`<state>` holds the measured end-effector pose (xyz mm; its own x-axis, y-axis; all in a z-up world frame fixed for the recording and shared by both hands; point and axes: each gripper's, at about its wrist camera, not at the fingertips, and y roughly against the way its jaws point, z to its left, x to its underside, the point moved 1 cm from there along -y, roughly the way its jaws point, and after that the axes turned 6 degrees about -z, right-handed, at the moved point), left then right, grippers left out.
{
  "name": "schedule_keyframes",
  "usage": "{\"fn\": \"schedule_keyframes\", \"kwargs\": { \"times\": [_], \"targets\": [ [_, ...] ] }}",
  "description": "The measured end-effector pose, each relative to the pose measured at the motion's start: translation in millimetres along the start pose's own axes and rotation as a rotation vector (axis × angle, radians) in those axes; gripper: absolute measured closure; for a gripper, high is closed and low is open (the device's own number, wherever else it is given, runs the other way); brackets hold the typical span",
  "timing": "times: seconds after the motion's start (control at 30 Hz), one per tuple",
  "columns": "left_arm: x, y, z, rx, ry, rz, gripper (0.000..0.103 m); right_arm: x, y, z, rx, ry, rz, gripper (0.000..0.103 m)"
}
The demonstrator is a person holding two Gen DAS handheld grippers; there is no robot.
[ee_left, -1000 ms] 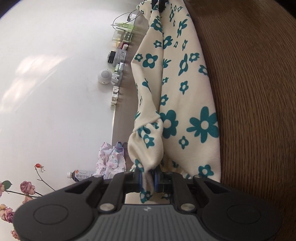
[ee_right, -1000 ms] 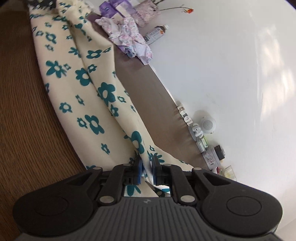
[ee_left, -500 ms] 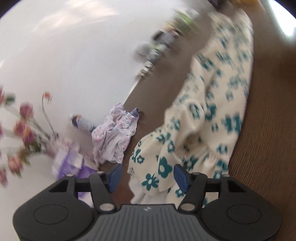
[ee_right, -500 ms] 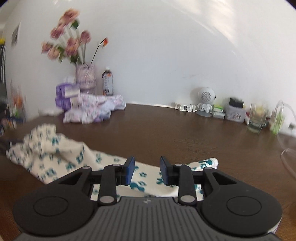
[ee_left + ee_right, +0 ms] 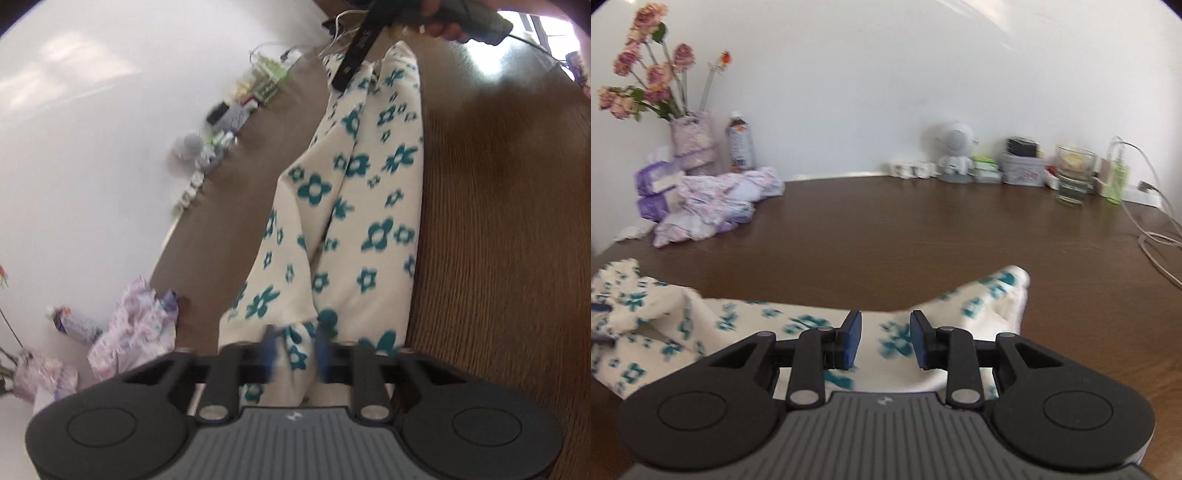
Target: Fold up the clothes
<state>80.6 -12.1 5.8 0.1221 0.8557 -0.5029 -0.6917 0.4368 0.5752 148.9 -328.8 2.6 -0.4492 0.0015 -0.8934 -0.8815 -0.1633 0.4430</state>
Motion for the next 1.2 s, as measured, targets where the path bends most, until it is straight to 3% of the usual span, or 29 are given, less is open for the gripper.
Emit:
{"fn": "schedule_keyframes", "kwargs": {
  "times": [0.2, 0.37, 0.43, 0.53, 0.6, 0.7, 0.77, 0.8, 0.87, 0.9, 1.03, 1.2],
  "targets": [
    [23, -2, 6, 0.005, 0.097, 0.005, 0.092, 19, -4, -21, 0.050, -0.093, 0.042, 0.079],
    [25, 1, 13, 0.006, 0.156, 0.003, 0.087, 15, 13, -24, 0.018, -0.155, -0.020, 0.073],
    [23, 10, 18, 0.012, 0.187, -0.009, 0.076, 10, 25, -26, 0.015, -0.179, -0.065, 0.068],
    [19, 25, 34, 0.025, 0.316, -0.096, 0.056, -3, 41, -35, 0.071, -0.199, -0.124, 0.055],
    [13, 27, 41, 0.022, 0.356, -0.137, 0.054, -7, 32, -48, 0.111, -0.237, -0.102, 0.055],
    [5, 18, 38, 0.006, 0.302, -0.132, 0.054, -8, 6, -69, 0.107, -0.355, -0.029, 0.058],
    [3, 7, 31, 0.028, 0.255, -0.109, 0.054, -5, -12, -81, 0.069, -0.450, 0.024, 0.076],
    [3, 1, 26, 0.041, 0.232, -0.097, 0.056, -3, -18, -84, 0.055, -0.489, 0.034, 0.087],
    [3, -7, 20, 0.030, 0.189, -0.077, 0.085, -1, -23, -91, 0.036, -0.555, 0.015, 0.096],
    [3, -11, 17, 0.025, 0.167, -0.066, 0.093, 0, -25, -96, 0.022, -0.594, 0.000, 0.096],
    [4, -17, 11, -0.074, 0.093, -0.067, 0.094, 8, -32, -114, -0.015, -0.724, -0.045, 0.098],
    [10, -24, -9, -0.128, -0.019, -0.039, 0.094, 25, -43, -123, -0.041, -0.809, -0.066, 0.098]
  ]
}}
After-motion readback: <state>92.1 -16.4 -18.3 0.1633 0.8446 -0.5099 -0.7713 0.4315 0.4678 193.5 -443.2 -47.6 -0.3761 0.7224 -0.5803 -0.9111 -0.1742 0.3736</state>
